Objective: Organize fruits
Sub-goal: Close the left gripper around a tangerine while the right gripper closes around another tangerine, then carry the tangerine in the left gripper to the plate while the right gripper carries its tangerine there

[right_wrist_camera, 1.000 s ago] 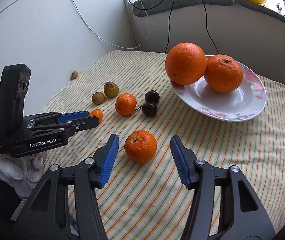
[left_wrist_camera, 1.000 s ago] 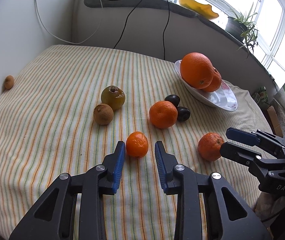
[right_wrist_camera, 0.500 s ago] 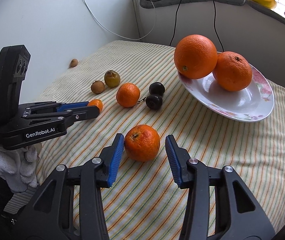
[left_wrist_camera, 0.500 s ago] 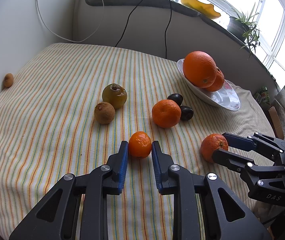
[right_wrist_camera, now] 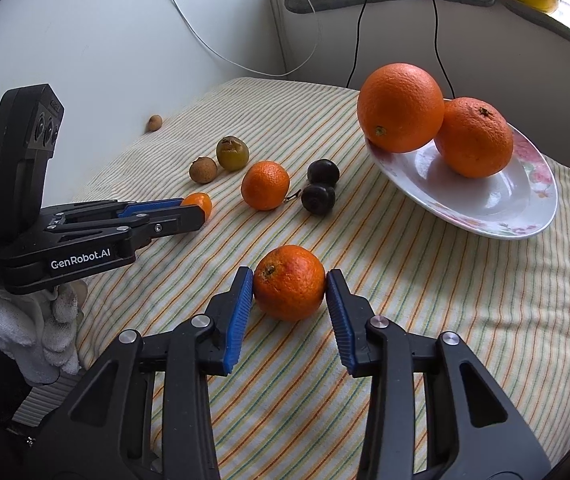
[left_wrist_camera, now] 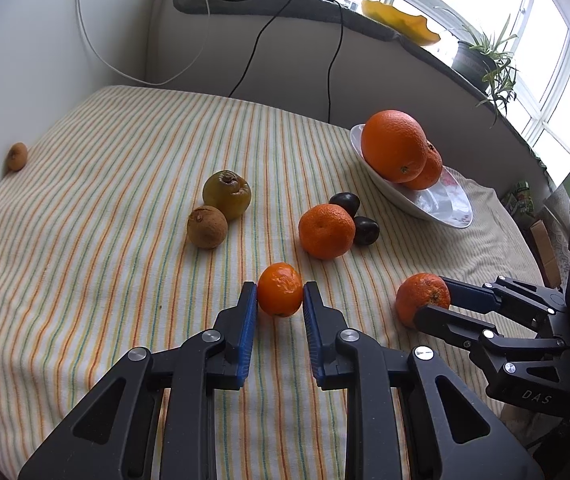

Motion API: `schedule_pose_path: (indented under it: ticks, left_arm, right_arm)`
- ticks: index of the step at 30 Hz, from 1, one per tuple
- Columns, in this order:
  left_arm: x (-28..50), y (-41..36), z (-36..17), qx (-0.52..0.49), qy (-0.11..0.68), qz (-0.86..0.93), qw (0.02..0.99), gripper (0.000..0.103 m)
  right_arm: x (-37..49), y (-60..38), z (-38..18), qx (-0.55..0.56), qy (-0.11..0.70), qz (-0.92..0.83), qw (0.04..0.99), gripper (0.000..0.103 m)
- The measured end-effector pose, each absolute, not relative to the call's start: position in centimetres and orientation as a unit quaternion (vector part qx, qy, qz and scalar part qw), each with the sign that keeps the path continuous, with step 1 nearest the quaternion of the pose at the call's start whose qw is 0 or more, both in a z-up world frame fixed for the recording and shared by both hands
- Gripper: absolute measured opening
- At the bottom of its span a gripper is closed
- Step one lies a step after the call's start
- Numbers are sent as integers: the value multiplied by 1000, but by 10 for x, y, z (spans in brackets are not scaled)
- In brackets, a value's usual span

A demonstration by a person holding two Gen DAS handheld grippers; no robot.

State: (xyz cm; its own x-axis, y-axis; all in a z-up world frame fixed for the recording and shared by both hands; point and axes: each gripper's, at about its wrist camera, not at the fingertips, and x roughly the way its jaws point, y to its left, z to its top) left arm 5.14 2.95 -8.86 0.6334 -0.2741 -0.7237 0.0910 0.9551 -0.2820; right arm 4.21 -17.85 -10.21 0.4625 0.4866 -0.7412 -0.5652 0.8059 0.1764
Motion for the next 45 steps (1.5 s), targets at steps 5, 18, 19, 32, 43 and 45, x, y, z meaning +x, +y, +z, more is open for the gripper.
schedule_pose_path:
  ticks: [5,18,19,32,43,45]
  left_arm:
    - [49,25,-79,-110,407,-112,900,21]
    - [60,-11,-60,-104,391,-159,901,21]
    - [61,-15,-59,-103,390,-163,900,21]
    - [82,-61,-48,-81,382,-202,898,21]
    - [105,-97,-44,-56,378,-221,897,21]
    - [108,-102,-45,-53,379,-223,896,21]
  right_arm:
    - [40,-187,-98,-34,412,302,859,39]
    - [43,-232,-76,-1,390,267,881,39]
    - [43,-234,-75,1,389,264,883,39]
    - [62,-271,-63,10,374,235,897,39]
    - [88,-286,-63,7,369,226,901,39]
    - [93,-288,-62,4,369,225,902,39]
